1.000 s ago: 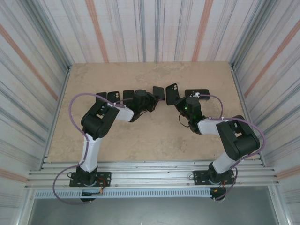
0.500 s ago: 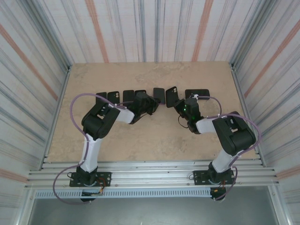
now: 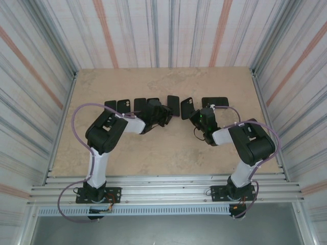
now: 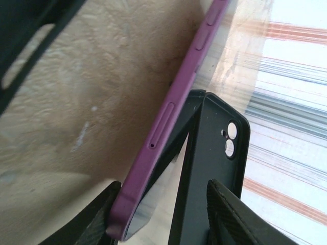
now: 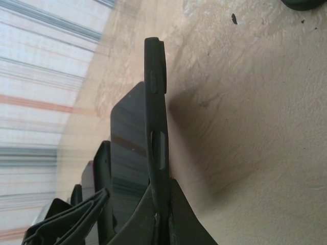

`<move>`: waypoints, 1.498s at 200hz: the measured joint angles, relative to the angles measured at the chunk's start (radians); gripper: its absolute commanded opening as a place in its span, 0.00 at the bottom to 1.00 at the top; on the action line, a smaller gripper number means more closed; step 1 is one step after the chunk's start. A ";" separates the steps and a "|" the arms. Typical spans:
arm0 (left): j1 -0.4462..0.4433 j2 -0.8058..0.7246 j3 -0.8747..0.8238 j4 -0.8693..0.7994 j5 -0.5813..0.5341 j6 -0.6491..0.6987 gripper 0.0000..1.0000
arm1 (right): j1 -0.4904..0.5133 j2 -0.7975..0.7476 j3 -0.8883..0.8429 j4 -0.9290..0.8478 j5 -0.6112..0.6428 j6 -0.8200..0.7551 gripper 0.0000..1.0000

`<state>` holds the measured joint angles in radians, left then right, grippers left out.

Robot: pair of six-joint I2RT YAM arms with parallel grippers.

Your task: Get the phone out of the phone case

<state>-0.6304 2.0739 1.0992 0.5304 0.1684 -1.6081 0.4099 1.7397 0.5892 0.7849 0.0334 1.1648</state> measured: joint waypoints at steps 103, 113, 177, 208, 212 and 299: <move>0.000 -0.059 0.000 -0.129 0.015 0.036 0.60 | 0.001 0.090 0.033 0.069 0.017 -0.027 0.00; 0.000 -0.069 0.000 -0.137 0.015 0.040 0.61 | 0.001 0.107 0.034 0.087 0.021 -0.030 0.00; 0.001 -0.122 0.000 -0.145 0.019 0.067 0.64 | -0.016 0.175 0.061 0.136 0.025 -0.053 0.07; 0.001 -0.151 -0.006 -0.145 0.022 0.080 0.65 | -0.031 0.191 0.080 0.144 0.018 -0.075 0.17; 0.001 -0.156 -0.006 -0.146 0.023 0.084 0.65 | -0.032 0.193 0.082 0.144 0.017 -0.076 0.18; 0.005 -0.200 -0.006 -0.175 0.023 0.143 0.67 | -0.039 0.196 0.090 0.100 -0.055 -0.165 0.24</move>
<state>-0.6254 1.8740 1.0927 0.3550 0.1917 -1.4651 0.3706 1.9358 0.6792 0.8845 -0.0219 0.9997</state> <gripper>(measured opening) 0.664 0.224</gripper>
